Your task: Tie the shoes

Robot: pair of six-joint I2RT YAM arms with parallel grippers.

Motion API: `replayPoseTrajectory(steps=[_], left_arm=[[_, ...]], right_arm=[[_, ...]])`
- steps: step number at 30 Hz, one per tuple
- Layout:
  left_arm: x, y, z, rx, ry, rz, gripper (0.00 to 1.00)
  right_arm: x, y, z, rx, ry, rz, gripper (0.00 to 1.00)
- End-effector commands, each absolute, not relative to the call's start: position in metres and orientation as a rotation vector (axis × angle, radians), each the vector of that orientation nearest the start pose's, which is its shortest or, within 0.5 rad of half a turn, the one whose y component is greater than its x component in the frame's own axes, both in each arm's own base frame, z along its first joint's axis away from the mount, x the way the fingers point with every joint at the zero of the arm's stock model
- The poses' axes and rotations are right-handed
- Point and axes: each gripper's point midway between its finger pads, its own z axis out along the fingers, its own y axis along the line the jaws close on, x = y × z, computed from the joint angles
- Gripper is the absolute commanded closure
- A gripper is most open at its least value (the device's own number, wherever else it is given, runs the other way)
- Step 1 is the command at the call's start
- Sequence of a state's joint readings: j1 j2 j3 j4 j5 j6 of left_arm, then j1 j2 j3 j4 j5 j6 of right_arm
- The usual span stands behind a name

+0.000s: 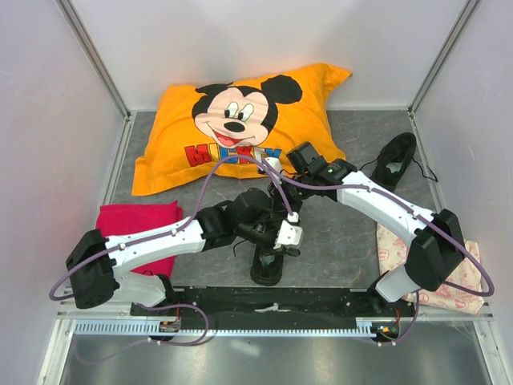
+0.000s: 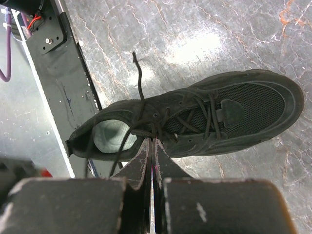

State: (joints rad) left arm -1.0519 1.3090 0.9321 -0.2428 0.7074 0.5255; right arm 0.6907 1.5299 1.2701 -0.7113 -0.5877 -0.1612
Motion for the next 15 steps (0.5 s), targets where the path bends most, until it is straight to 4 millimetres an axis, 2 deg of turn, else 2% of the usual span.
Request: replayPoseTrajectory(steps=[1,4,7,10,15], left_arm=[[0.117,-0.406,0.222,1.499,1.247,-1.093,0.98],[0.111,-0.422,0.233,1.484,1.183,-1.114,0.98],[0.107,-0.431,0.227,1.498,1.15,-1.115,0.98],[0.11,-0.433,0.212,1.509,1.156,-1.103,0.99],[0.107,-0.425,0.186,1.555,1.17,-1.084,0.99]], right_arm=[[0.211,0.299,0.18,-1.296,2.135,0.989,1.0],[0.208,0.3,0.181,-1.306,2.117,1.004,1.0],[0.209,0.3,0.18,-1.313,2.109,1.005,1.0],[0.21,0.3,0.177,-1.322,2.107,1.001,1.0],[0.208,0.3,0.177,-1.33,2.099,1.008,1.0]])
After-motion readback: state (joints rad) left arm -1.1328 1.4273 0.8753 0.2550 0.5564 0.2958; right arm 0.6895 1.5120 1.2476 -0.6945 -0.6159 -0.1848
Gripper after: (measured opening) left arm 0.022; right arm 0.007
